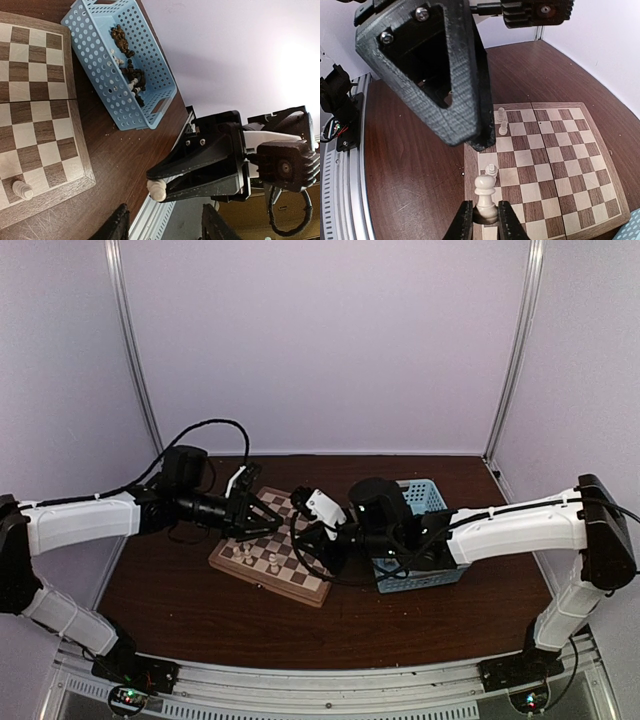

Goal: Set up the chess pieces on the board
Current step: Place the chess piece on the chessboard.

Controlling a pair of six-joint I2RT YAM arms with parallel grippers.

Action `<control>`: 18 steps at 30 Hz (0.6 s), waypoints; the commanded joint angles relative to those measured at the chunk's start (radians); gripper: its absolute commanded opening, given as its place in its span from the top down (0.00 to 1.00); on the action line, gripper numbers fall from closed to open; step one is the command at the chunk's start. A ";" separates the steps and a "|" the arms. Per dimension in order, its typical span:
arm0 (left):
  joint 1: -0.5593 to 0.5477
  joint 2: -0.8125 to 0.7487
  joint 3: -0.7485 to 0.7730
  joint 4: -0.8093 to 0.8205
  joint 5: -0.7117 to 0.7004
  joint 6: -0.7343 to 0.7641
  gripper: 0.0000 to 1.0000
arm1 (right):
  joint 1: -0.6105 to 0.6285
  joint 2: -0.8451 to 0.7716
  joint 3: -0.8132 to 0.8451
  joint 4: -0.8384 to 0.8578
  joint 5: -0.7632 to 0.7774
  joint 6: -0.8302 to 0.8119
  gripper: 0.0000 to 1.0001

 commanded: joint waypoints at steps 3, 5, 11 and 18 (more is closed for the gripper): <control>-0.026 0.049 0.067 -0.009 0.031 0.025 0.50 | 0.008 0.001 0.064 -0.039 -0.043 -0.038 0.89; -0.034 0.062 0.079 -0.027 0.030 0.037 0.50 | 0.008 0.003 0.063 -0.037 -0.043 -0.040 0.89; -0.049 0.091 0.095 -0.032 0.038 0.042 0.51 | 0.011 0.007 0.064 -0.041 -0.044 -0.044 0.90; -0.067 0.122 0.119 -0.043 0.050 0.052 0.60 | 0.011 0.014 0.068 -0.047 -0.028 -0.052 0.90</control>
